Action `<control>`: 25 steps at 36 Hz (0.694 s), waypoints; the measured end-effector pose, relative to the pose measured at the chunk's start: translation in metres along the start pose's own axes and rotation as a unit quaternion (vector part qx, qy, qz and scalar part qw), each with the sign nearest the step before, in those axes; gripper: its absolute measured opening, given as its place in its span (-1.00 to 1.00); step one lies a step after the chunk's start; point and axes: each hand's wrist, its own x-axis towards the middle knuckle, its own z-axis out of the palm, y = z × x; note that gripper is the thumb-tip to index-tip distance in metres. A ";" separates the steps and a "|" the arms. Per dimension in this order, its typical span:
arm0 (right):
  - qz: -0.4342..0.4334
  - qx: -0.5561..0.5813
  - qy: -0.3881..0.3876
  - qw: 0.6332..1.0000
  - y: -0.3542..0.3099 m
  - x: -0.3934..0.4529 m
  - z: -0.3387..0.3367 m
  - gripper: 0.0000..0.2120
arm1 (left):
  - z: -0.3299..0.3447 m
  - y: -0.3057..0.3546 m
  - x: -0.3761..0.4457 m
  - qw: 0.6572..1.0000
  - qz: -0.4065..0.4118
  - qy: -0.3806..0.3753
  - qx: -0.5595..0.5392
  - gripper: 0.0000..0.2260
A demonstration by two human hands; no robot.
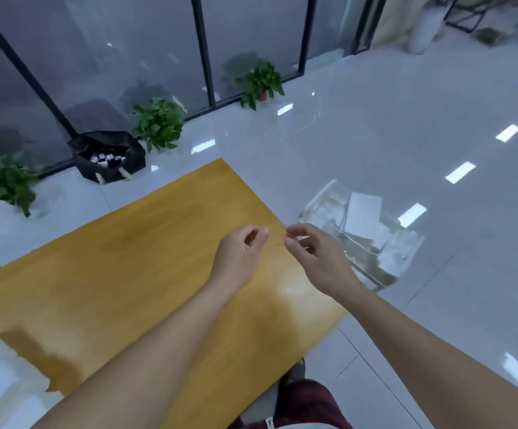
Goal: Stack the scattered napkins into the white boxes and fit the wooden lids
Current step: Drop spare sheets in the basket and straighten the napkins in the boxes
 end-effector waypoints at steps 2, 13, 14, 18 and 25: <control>0.012 0.007 0.030 0.999 0.008 0.009 -0.028 -0.82 | 0.024 0.021 0.018 1.000 0.003 -0.029 -0.010 -0.78; 0.145 -0.055 0.178 0.972 0.108 0.072 -0.139 -0.76 | 0.159 0.070 0.114 0.987 -0.004 -0.158 0.039 -0.84; 0.152 -0.064 0.183 0.969 0.116 0.076 -0.145 -0.73 | 0.170 0.072 0.121 0.986 -0.004 -0.162 0.049 -0.86; 0.177 -0.076 0.192 0.962 0.141 0.092 -0.159 -0.58 | 0.209 0.078 0.143 0.981 -0.005 -0.177 0.084 -0.94; 0.197 -0.059 0.178 0.962 0.157 0.108 -0.168 -0.47 | 0.256 0.073 0.160 0.972 -0.059 -0.194 0.116 -0.86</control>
